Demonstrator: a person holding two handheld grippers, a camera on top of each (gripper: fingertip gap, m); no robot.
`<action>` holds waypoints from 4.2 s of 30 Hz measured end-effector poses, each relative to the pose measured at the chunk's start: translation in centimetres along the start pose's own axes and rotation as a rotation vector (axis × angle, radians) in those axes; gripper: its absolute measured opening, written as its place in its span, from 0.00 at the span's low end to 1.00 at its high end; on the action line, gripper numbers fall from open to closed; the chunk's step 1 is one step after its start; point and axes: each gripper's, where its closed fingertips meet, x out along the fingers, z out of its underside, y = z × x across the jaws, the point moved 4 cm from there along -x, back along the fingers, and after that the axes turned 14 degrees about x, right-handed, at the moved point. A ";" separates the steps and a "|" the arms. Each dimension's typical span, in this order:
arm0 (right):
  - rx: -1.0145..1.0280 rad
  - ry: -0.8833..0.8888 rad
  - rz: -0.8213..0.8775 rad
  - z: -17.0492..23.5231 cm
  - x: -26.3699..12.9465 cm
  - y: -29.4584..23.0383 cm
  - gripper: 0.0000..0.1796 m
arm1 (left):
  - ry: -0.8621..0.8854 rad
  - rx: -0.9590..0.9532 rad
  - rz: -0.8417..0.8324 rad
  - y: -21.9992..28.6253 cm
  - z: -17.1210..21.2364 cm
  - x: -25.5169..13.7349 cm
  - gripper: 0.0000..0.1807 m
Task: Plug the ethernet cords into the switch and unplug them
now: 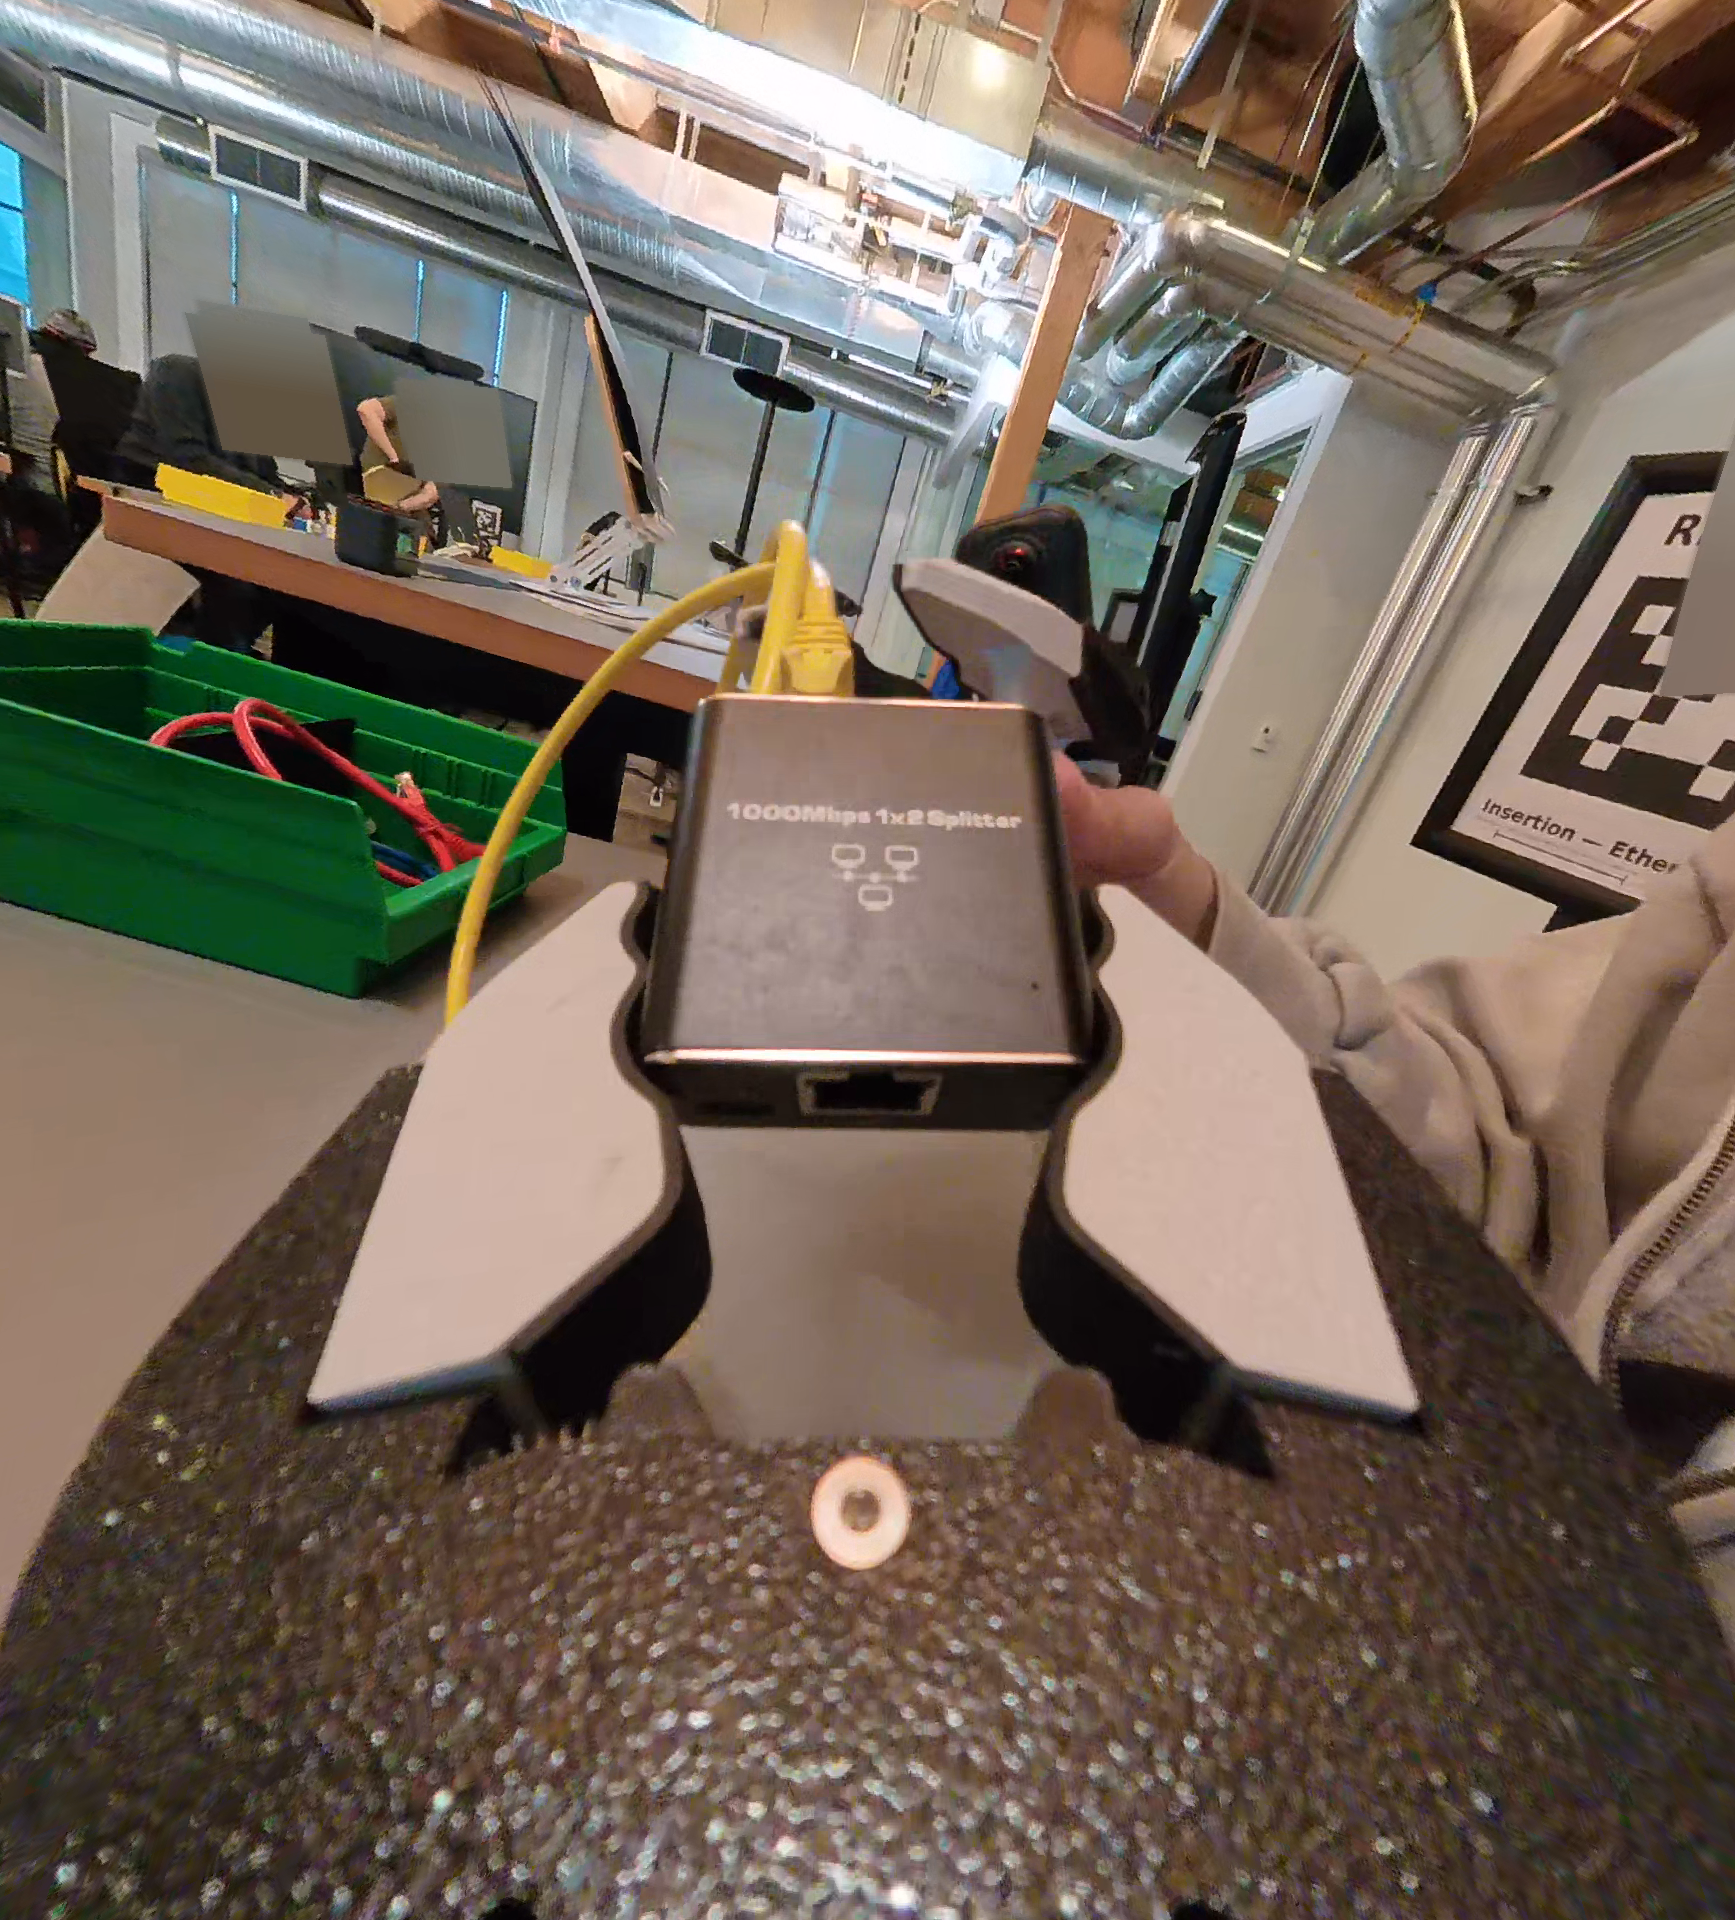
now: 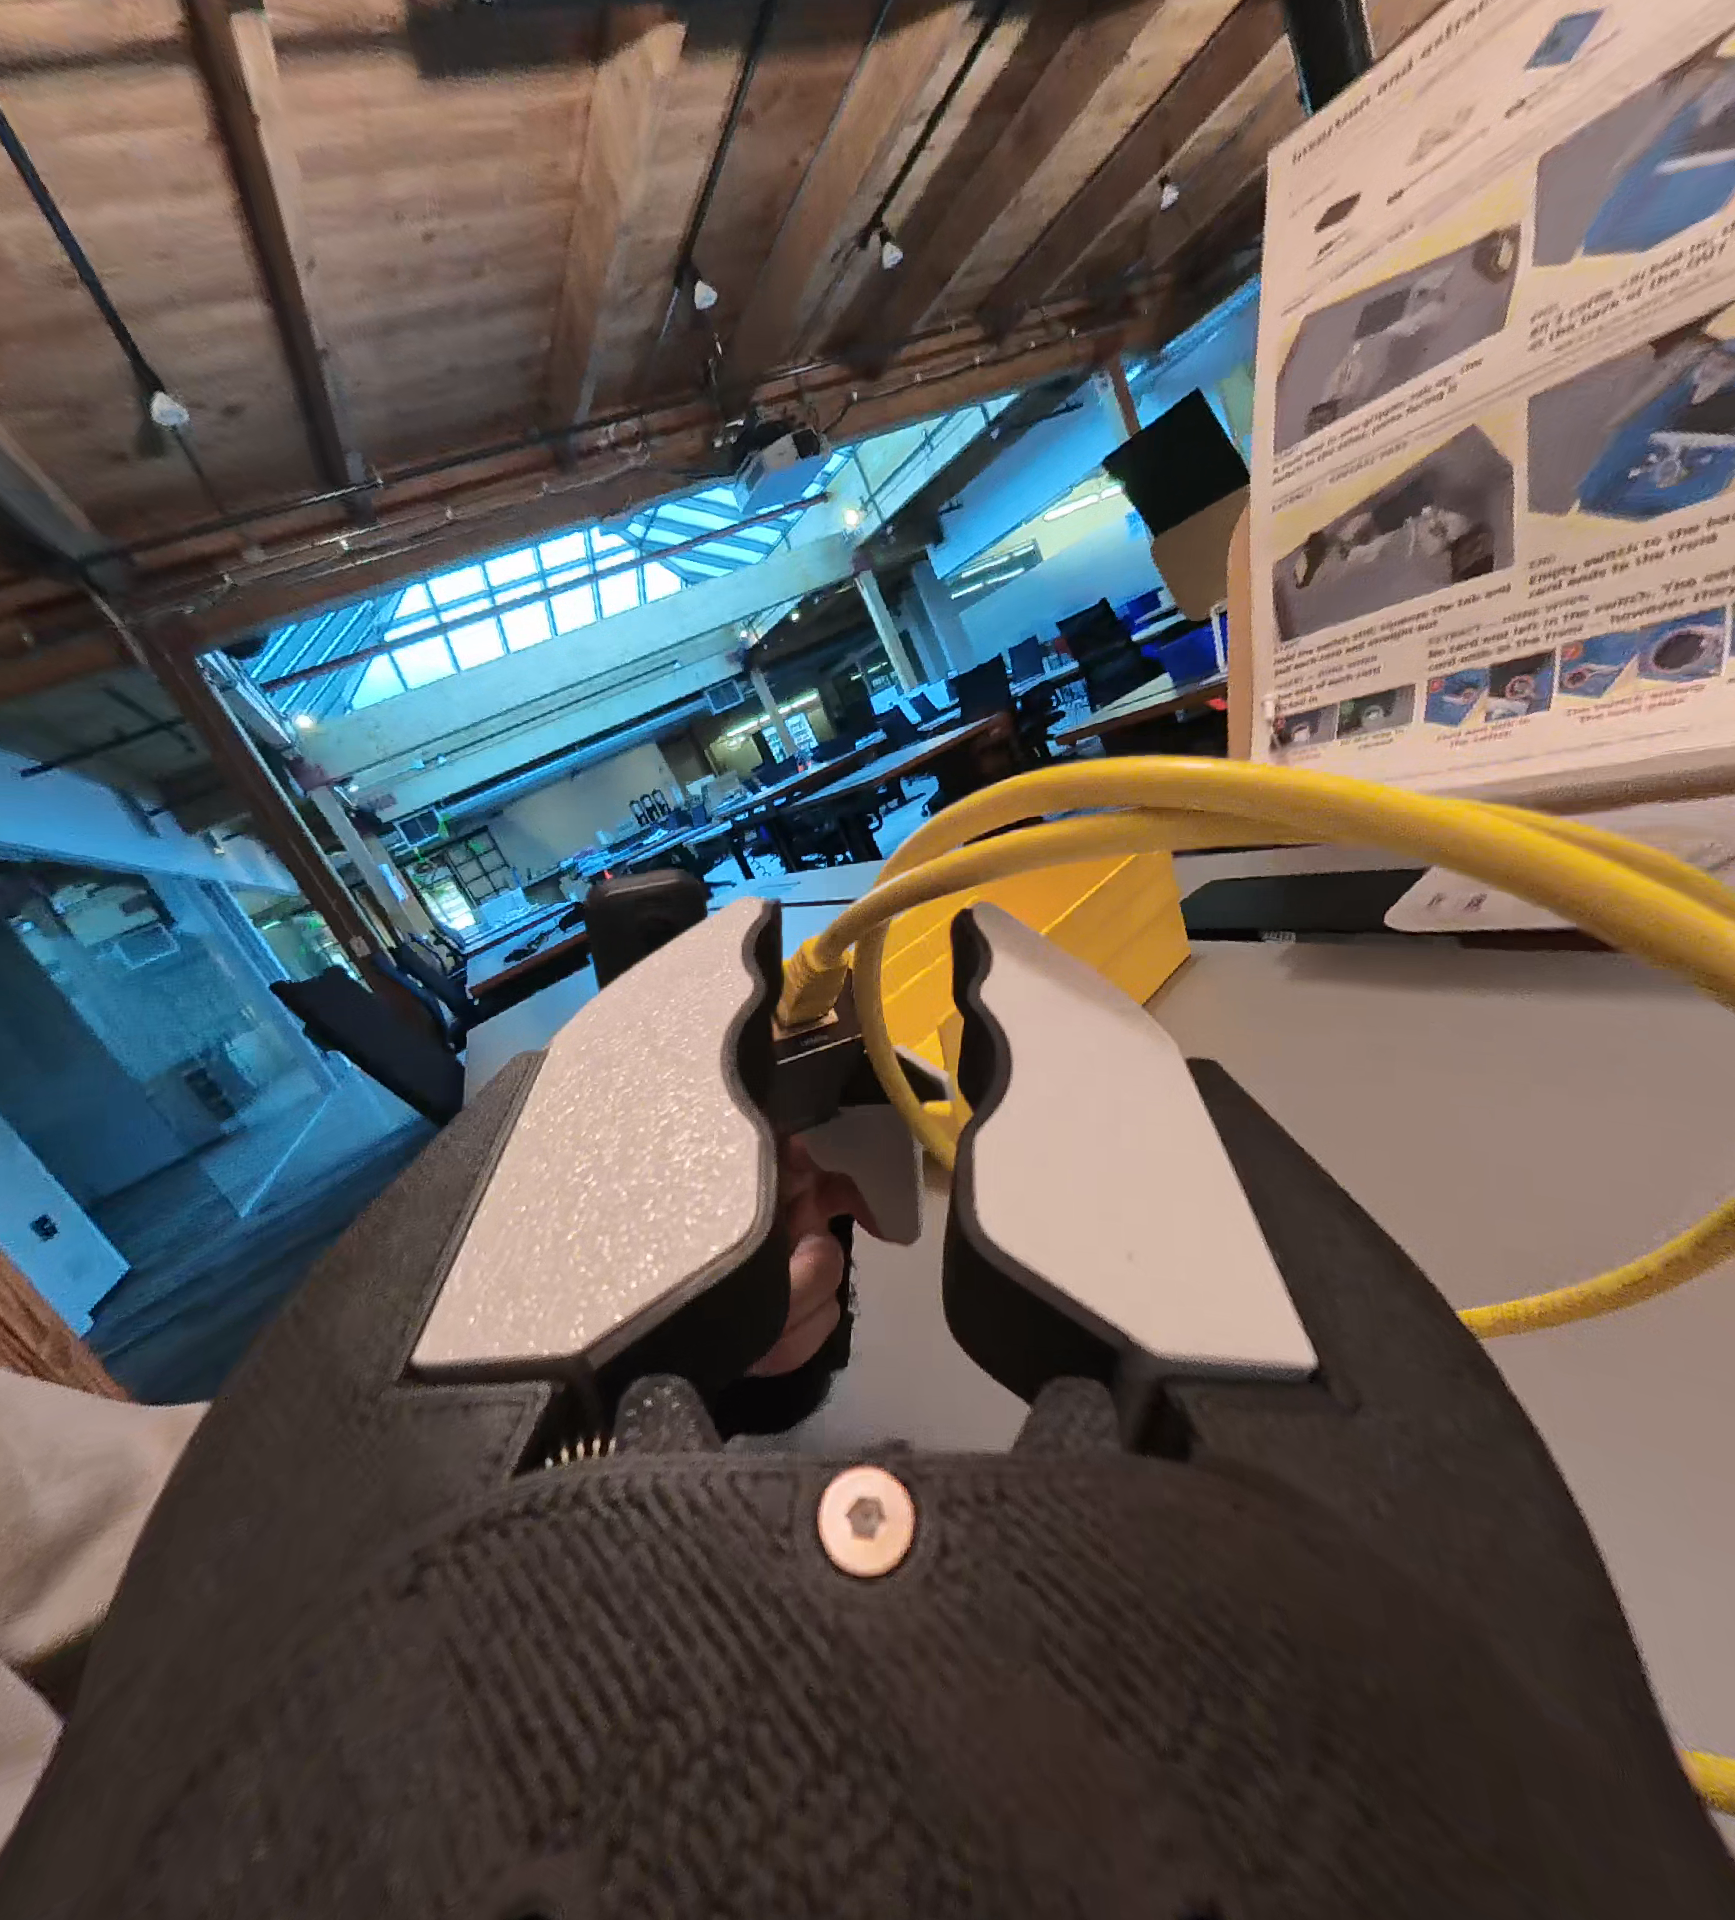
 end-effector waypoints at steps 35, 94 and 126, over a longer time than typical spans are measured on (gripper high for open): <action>0.103 -0.131 -0.021 2.7 0.3 1.5 0.09 | -0.233 0.262 -0.103 -0.1 1.9 0.5 0.41; 0.650 0.326 -0.212 2.7 -0.3 4.1 0.05 | -0.276 0.479 -0.488 -0.4 0.6 2.0 0.41; 0.721 0.087 -0.046 4.6 1.3 2.8 0.19 | -0.254 0.759 -0.476 -0.3 -0.6 0.1 0.41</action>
